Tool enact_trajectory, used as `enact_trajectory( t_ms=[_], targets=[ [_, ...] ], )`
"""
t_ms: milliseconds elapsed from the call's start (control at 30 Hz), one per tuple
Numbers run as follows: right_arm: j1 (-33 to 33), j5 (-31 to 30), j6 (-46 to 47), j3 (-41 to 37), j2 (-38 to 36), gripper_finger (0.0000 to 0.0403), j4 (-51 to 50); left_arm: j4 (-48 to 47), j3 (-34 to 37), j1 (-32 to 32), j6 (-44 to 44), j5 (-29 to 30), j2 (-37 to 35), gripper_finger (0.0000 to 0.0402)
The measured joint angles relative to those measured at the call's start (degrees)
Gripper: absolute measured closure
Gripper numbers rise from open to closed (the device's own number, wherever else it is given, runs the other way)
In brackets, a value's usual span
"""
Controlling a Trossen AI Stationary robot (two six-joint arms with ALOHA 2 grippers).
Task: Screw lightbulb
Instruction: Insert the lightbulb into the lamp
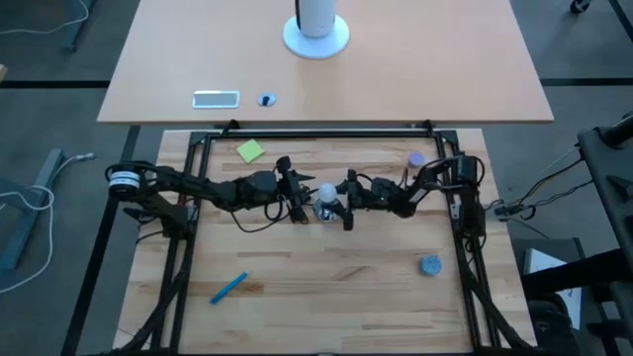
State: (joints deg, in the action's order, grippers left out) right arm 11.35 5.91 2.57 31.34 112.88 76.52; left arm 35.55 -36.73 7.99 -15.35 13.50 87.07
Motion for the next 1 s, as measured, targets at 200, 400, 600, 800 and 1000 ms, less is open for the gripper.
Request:
enact_trajectory(
  t_ms=[200, 400, 600, 800, 1000],
  targets=[
    [-0.09, 0.0, 0.23, -0.27, -6.74, 0.0151, -11.26, -0.12, 0.0, 0.0, 0.0, 0.02, 0.0, 0.0247],
    [-0.13, 0.02, -1.19, -0.43, -12.67, 0.0159, -19.68, -0.08, 0.0, -0.01, 0.0, 0.02, 0.0, 0.0247],
    [-0.37, 0.0, -1.29, -0.44, -16.72, 0.0169, -27.78, -0.12, 0.0, -0.02, 0.0, 0.02, 0.0, 0.0247],
    [-1.01, 0.15, -0.54, -0.64, -20.77, 0.0177, -37.43, -1.42, 0.02, -0.01, -0.31, 0.77, -0.97, 0.0247],
    [-1.27, -0.53, 0.5, -0.8, -26.53, 0.0187, -50.12, -10.07, 0.04, -0.02, -0.18, 2.41, -4.32, 0.0247]
  ],
)
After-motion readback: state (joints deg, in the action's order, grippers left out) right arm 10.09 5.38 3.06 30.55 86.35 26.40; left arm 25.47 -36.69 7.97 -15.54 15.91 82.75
